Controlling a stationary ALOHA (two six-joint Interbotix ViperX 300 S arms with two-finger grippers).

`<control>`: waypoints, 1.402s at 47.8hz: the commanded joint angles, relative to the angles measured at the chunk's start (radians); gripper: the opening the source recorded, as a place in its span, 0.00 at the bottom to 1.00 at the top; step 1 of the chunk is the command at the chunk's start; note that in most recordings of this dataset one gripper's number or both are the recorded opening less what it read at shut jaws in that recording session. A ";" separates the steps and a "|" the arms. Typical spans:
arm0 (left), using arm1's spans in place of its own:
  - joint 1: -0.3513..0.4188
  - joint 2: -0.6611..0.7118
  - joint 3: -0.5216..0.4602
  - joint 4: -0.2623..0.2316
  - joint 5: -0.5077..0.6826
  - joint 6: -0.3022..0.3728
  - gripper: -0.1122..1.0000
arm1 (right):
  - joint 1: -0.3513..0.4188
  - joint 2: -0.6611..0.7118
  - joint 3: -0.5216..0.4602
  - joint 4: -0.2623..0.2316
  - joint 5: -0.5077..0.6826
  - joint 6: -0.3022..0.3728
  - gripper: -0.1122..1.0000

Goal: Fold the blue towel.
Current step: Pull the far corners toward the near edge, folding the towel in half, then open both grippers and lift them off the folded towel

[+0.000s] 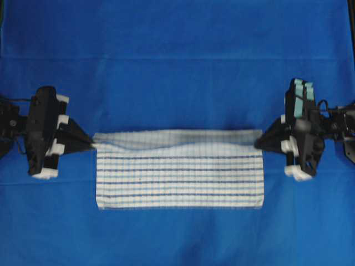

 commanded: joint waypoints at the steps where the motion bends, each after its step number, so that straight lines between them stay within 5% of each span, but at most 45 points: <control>1: -0.046 0.003 -0.012 0.002 -0.005 -0.018 0.13 | 0.041 -0.005 -0.009 0.002 -0.003 0.017 0.15; 24: -0.172 0.129 -0.083 0.002 -0.012 -0.117 0.13 | 0.219 0.110 -0.069 0.003 -0.002 0.120 0.15; 43: -0.175 0.163 -0.091 0.000 -0.011 -0.120 0.14 | 0.242 0.160 -0.106 0.003 0.028 0.150 0.15; 48: -0.176 0.164 -0.092 0.000 -0.008 -0.129 0.23 | 0.244 0.163 -0.112 0.002 0.034 0.155 0.15; 57: -0.173 0.156 -0.094 0.000 -0.006 -0.140 0.58 | 0.244 0.164 -0.114 0.002 0.052 0.204 0.16; 62: -0.149 0.135 -0.095 0.000 -0.005 -0.130 0.71 | 0.232 0.156 -0.110 -0.003 0.087 0.207 0.37; 67: -0.101 0.104 -0.092 0.002 -0.003 -0.124 0.72 | 0.195 0.140 -0.103 -0.034 0.110 0.204 0.63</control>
